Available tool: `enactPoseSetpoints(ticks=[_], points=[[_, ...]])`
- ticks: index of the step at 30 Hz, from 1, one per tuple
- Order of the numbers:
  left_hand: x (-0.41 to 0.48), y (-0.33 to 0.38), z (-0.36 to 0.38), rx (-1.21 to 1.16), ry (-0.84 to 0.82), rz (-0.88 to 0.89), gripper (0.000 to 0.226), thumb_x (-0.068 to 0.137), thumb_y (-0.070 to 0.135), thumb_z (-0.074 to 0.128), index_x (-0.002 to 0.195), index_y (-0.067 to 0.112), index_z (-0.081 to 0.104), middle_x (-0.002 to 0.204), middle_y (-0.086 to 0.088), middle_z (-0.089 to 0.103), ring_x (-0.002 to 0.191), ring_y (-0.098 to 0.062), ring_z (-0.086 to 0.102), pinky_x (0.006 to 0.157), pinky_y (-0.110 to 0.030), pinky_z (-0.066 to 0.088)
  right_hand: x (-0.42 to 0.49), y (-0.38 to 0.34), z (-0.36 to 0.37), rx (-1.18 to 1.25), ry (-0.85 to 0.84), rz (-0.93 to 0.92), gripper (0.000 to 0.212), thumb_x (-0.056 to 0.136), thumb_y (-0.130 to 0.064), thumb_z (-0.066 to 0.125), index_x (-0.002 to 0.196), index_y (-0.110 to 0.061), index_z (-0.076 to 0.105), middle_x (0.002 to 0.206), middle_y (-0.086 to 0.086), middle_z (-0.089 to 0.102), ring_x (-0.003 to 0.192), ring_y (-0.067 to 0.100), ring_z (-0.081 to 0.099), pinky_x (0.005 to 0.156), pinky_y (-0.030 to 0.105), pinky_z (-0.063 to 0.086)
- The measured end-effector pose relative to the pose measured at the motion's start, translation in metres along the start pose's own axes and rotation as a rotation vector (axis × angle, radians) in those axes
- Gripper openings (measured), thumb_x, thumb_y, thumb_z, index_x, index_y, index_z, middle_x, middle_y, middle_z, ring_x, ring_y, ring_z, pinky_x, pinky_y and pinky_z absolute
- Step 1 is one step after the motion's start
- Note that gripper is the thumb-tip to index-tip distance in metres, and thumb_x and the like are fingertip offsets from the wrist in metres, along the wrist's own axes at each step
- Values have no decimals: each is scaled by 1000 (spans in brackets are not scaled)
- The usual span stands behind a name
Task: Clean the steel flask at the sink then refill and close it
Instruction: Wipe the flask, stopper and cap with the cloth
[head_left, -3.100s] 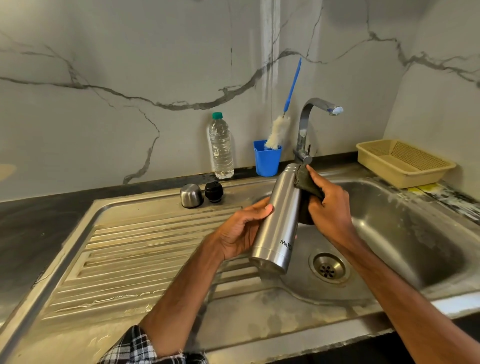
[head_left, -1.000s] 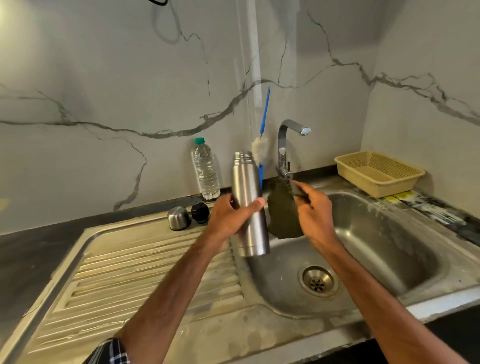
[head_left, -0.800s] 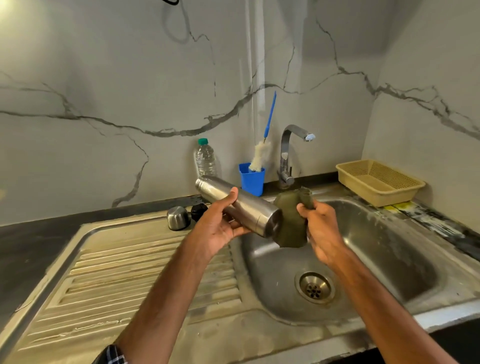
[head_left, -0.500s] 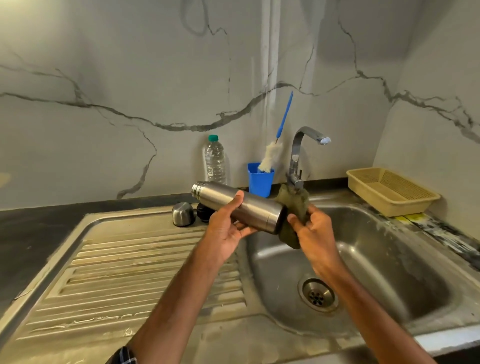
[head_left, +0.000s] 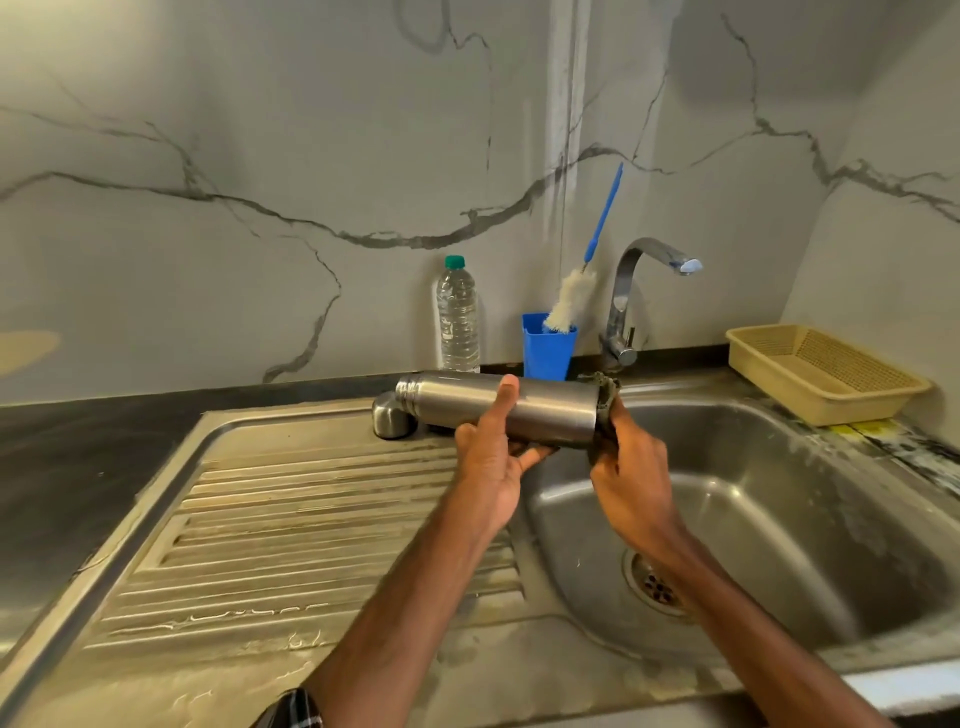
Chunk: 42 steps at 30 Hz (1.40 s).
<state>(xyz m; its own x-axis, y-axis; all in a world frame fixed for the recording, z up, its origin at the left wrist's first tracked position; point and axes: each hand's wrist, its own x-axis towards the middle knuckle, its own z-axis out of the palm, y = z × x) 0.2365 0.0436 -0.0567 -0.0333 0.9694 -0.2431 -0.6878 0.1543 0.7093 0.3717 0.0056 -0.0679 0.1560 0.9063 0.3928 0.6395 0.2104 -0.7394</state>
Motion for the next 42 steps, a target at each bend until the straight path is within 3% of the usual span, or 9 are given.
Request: enactPoseSetpoints(ticks=[6, 11, 15, 19, 23, 30, 34, 37, 42], points=[[6, 11, -4, -94, 110, 82, 66, 85, 25, 80, 136, 9, 41, 126, -18, 61, 104, -28, 67, 61, -37, 63, -23, -13, 10, 21, -44, -130, 65, 100, 5, 45, 157, -18, 26, 111, -10, 53, 88, -19, 52, 76, -8, 35], [0, -5, -3, 30, 67, 72, 54, 84, 24, 80, 120, 16, 41, 121, -14, 62, 103, -25, 68, 74, -43, 63, -3, -10, 4, -2, -52, 32, 65, 97, 5, 49, 156, -14, 31, 127, 1, 58, 110, 14, 59, 98, 23, 49], [1, -9, -5, 84, 95, 126, 46, 85, 26, 80, 109, 19, 42, 113, -6, 61, 98, -18, 68, 68, -37, 62, -12, -9, 8, -56, -41, 36, 56, 97, 5, 48, 151, -10, 38, 118, 4, 62, 93, 10, 57, 81, 18, 47], [10, -9, -10, 134, 171, 192, 71, 82, 35, 82, 132, 12, 38, 123, -9, 60, 109, -23, 67, 88, -49, 61, -20, -2, 18, -141, -119, -174, 83, 99, -3, 53, 160, -22, 0, 155, -3, 30, 127, 11, 48, 100, 17, 40], [12, -17, -14, 224, 153, 269, 76, 84, 31, 82, 141, 16, 33, 126, -7, 62, 108, -19, 68, 93, -49, 59, -6, 6, 25, -468, -252, -252, 90, 96, 6, 48, 151, -25, -15, 161, -8, -26, 153, 17, -9, 119, 36, 27], [13, -17, -16, 441, 4, 364, 67, 86, 29, 81, 134, 25, 36, 120, 5, 61, 105, -9, 67, 92, -40, 60, 11, 23, 7, -31, -130, -163, 51, 97, 6, 52, 141, -21, 54, 134, 10, 57, 99, 14, 66, 77, 19, 58], [19, -7, -22, 451, -11, 305, 70, 87, 29, 79, 140, 19, 35, 122, 2, 61, 105, -12, 67, 86, -41, 62, 3, 24, 6, -171, -98, -387, 64, 88, 15, 54, 146, -9, 48, 151, 6, 46, 135, 18, 47, 114, 16, 31], [15, -6, -24, 469, -100, 228, 63, 88, 28, 78, 138, 19, 39, 120, 3, 62, 98, -9, 69, 77, -37, 63, 17, 20, -4, 27, -118, -128, 58, 91, 13, 46, 137, -18, 59, 132, -8, 54, 119, 10, 53, 92, -2, 38], [14, -5, -23, 283, -164, 116, 49, 85, 26, 76, 121, 19, 44, 128, -6, 59, 112, -20, 64, 90, -54, 58, 26, 25, -13, 661, -92, 437, 46, 96, 9, 40, 112, -19, 73, 116, 6, 73, 104, 20, 68, 83, 31, 57]])
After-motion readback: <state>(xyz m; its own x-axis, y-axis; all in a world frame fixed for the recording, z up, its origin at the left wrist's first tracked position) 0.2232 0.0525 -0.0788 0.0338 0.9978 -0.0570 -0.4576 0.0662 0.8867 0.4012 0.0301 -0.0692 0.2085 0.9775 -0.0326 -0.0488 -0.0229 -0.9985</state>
